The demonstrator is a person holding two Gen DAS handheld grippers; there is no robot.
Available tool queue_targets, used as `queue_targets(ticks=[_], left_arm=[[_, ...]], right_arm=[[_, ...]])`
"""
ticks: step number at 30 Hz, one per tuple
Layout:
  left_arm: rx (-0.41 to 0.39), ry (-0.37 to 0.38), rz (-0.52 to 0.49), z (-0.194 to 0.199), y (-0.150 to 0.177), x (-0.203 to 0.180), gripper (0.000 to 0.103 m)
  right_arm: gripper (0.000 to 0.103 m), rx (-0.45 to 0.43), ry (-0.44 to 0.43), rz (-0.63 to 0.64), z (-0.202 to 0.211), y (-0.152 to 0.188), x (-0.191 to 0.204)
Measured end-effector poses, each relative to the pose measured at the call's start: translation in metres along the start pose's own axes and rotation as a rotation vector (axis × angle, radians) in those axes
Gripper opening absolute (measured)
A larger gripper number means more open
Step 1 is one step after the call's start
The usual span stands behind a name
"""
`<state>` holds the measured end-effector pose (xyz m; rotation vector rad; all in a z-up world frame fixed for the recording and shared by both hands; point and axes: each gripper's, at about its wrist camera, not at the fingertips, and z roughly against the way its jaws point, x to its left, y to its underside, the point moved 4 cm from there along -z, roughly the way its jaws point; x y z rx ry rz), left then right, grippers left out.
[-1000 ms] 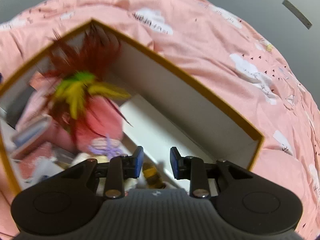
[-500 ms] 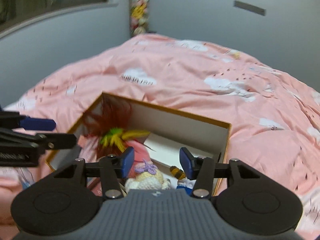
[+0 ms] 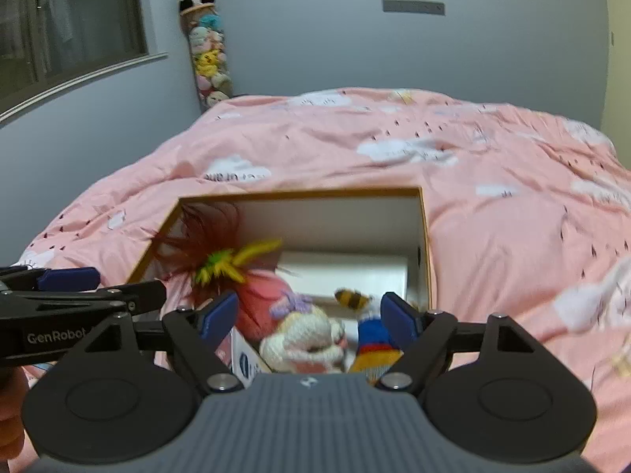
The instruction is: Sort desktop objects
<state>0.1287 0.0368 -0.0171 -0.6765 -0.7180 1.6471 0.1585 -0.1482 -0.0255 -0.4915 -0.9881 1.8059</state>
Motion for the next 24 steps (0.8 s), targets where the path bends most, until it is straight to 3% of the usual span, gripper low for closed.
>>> queue_targets(ticks=[24], left_arm=[[0.113, -0.05, -0.032, -0.026, 0.037, -0.003, 0.089]], right_arm=[[0.087, 0.067, 0.05, 0.047, -0.018, 0.043, 0.004]])
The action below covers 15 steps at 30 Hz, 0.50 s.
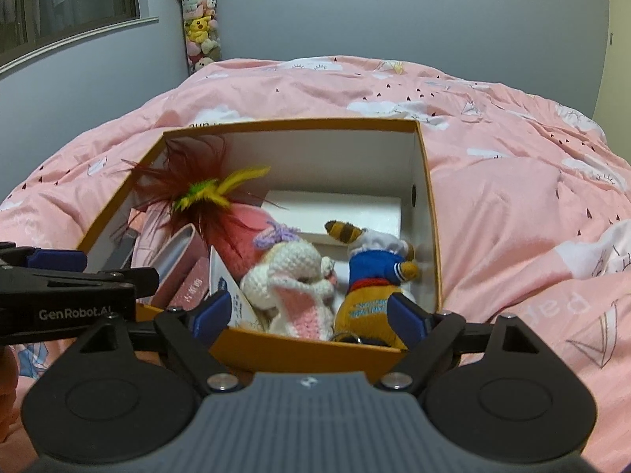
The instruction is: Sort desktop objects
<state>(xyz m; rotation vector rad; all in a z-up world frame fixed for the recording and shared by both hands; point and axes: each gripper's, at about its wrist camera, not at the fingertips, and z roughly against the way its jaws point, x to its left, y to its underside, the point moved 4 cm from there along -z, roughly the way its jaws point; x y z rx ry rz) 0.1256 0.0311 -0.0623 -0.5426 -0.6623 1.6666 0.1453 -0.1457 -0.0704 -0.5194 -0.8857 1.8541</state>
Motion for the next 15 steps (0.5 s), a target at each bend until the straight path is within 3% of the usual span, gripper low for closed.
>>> queue_targets(ticks=[15], left_arm=[[0.006, 0.004, 0.012, -0.0041, 0.0017, 0.0006, 0.089]], right_arm=[[0.088, 0.008, 0.002, -0.027, -0.0045, 0.002, -0.0029]])
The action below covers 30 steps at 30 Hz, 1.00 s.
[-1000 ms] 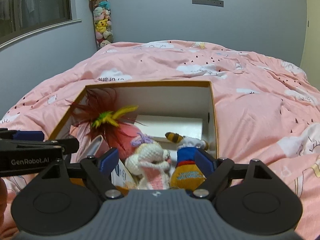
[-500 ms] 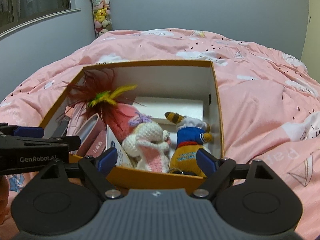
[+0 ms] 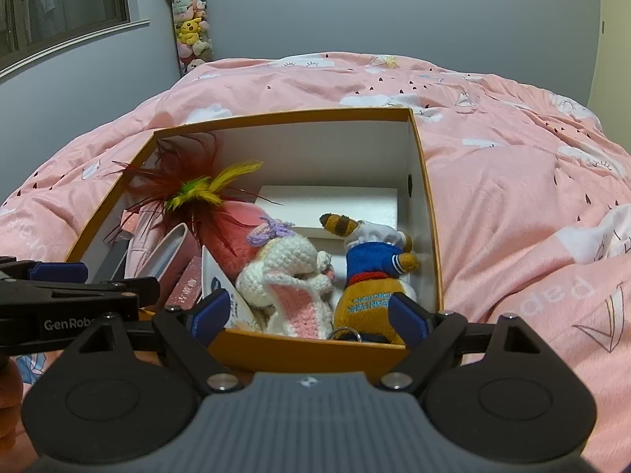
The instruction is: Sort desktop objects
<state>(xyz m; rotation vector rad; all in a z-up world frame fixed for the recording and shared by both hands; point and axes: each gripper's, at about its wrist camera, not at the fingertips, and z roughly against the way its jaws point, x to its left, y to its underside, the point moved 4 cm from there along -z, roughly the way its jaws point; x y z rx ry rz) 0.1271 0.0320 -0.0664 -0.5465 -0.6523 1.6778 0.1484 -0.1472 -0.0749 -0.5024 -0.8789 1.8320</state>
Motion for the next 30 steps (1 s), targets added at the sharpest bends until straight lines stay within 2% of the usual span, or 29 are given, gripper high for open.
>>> queue_targets(ticks=[30], left_arm=[[0.003, -0.002, -0.001, -0.0017, 0.0004, 0.0007, 0.089]], right_arm=[[0.088, 0.004, 0.006, 0.001, -0.0026, 0.0007, -0.001]])
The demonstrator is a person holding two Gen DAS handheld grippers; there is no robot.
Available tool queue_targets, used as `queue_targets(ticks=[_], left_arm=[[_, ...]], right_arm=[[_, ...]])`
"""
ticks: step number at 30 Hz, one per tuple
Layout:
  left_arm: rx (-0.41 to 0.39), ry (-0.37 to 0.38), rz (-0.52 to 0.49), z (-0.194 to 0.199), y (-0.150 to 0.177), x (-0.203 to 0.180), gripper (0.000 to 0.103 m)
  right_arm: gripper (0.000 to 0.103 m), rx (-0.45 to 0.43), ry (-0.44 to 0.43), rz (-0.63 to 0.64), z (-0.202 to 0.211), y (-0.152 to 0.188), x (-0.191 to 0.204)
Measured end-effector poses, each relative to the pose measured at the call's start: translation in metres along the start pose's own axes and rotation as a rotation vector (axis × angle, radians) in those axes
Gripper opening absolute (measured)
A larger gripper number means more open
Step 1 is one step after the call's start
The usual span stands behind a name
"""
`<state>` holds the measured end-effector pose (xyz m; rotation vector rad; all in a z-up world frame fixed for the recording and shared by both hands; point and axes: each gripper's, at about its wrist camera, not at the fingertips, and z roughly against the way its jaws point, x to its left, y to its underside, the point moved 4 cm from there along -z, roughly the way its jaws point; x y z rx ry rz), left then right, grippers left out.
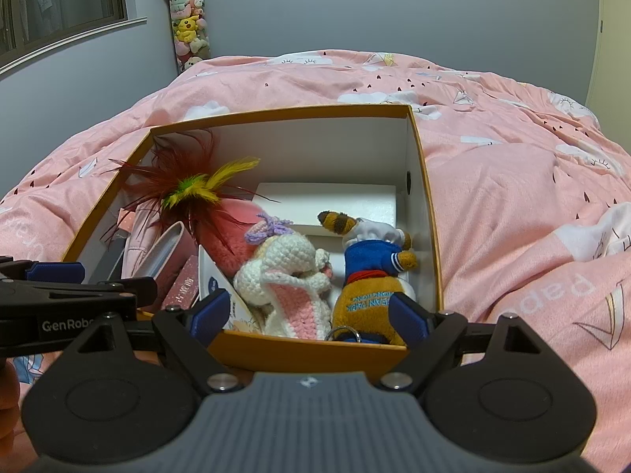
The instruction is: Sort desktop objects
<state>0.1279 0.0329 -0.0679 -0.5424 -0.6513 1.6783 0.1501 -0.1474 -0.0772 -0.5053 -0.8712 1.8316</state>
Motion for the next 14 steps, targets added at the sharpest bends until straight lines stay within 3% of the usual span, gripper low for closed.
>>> queue_targets(ticks=[14], left_arm=[[-0.001, 0.003, 0.001, -0.0017, 0.0016, 0.0011, 0.089]], right_arm=[[0.088, 0.0, 0.0, 0.001, 0.0002, -0.0002, -0.0003]])
